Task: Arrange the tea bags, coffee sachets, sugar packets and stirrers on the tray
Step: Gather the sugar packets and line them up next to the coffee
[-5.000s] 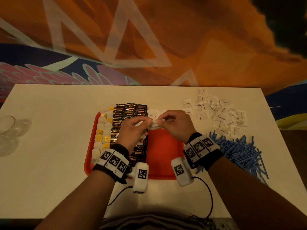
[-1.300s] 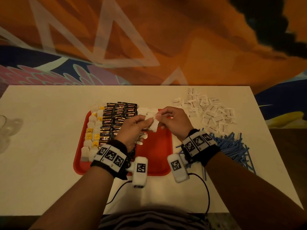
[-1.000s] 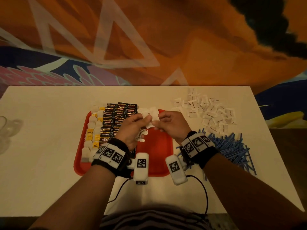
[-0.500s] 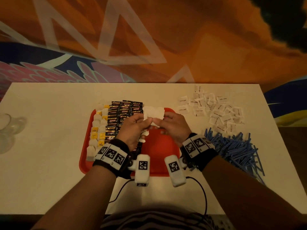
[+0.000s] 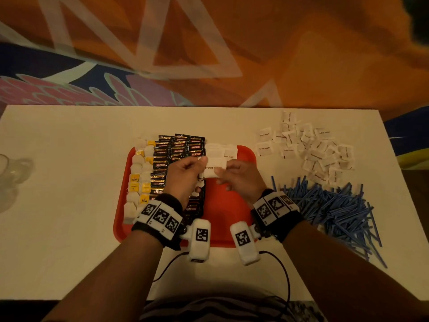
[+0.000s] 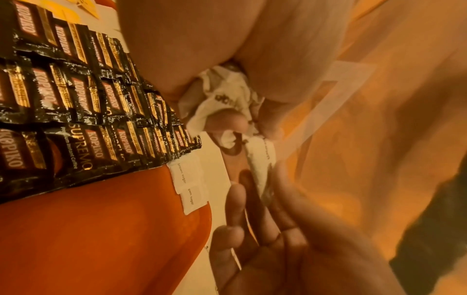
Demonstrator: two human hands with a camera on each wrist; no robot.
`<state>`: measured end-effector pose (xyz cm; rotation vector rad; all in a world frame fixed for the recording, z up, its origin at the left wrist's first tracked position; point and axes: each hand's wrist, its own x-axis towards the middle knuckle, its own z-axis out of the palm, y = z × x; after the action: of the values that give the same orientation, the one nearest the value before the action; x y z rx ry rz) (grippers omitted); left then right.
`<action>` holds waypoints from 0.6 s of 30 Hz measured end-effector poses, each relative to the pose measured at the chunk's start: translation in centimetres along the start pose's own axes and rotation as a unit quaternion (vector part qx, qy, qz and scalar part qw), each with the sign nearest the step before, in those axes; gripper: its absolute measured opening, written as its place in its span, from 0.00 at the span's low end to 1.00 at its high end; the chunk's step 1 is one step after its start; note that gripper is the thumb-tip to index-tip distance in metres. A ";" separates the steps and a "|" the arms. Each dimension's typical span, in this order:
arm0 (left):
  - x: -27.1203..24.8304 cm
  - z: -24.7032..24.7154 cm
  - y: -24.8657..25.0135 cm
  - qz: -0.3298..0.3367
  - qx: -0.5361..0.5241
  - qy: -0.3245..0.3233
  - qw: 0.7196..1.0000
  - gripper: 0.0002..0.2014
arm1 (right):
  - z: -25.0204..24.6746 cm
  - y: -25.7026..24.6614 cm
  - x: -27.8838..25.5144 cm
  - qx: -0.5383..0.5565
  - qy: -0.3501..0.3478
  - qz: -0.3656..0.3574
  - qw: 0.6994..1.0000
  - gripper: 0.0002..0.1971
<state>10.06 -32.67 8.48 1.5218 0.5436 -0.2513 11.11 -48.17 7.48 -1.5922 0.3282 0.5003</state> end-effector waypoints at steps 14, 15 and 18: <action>2.9 -3.2 -2.6 -0.129 0.026 0.016 0.991 0.15 | -3.0 4.5 9.9 -0.179 0.113 0.091 0.973 0.07; 3.1 -3.4 -2.7 -0.133 0.023 0.021 0.991 0.14 | -3.0 4.6 10.4 -0.189 0.120 0.094 0.970 0.08; 3.4 -3.9 -2.9 -0.138 0.012 0.031 0.990 0.12 | -2.8 4.8 11.7 -0.185 0.128 0.106 0.969 0.10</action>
<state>10.85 -28.45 4.46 1.4787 0.8054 -0.4265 19.08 -50.39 -2.44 -2.0043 0.6343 0.5411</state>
